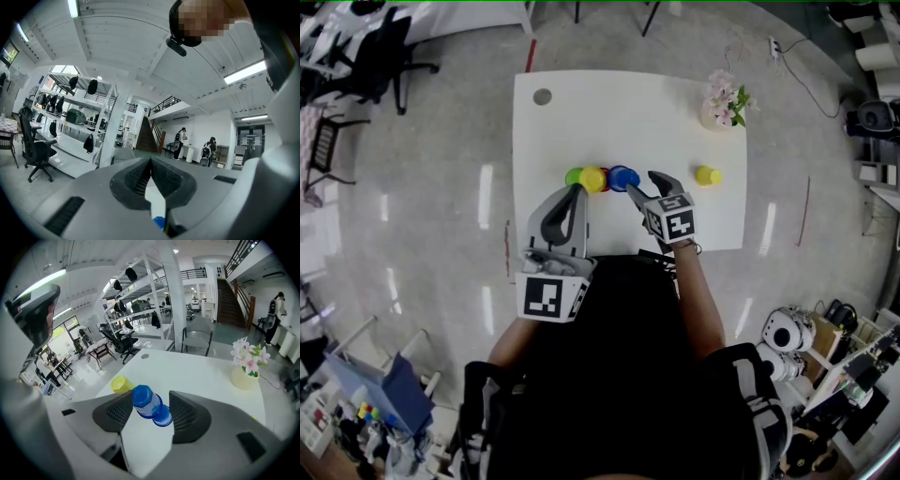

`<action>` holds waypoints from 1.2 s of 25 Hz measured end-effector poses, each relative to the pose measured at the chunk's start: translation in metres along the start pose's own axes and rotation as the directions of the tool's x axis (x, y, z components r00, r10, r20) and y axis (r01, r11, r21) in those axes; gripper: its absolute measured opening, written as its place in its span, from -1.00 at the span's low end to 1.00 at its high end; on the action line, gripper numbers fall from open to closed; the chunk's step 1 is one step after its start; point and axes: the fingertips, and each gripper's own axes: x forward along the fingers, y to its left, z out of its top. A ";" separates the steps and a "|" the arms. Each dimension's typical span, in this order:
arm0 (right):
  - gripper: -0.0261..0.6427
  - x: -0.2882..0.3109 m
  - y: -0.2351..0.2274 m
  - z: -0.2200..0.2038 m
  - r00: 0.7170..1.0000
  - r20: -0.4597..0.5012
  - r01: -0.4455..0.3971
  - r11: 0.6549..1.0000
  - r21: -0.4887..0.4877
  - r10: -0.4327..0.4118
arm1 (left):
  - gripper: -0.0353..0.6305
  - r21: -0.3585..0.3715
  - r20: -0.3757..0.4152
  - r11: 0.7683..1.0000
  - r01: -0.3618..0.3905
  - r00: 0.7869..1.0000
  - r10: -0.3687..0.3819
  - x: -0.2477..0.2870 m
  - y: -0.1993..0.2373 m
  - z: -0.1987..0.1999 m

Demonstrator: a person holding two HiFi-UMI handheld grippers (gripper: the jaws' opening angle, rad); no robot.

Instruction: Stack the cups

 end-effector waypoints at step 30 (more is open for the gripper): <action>-0.15 -0.103 -0.179 -0.089 0.951 0.076 0.265 0.915 0.303 -0.300 | -0.83 0.033 -0.109 0.977 0.211 0.972 -0.206 0.070 -0.147 -0.048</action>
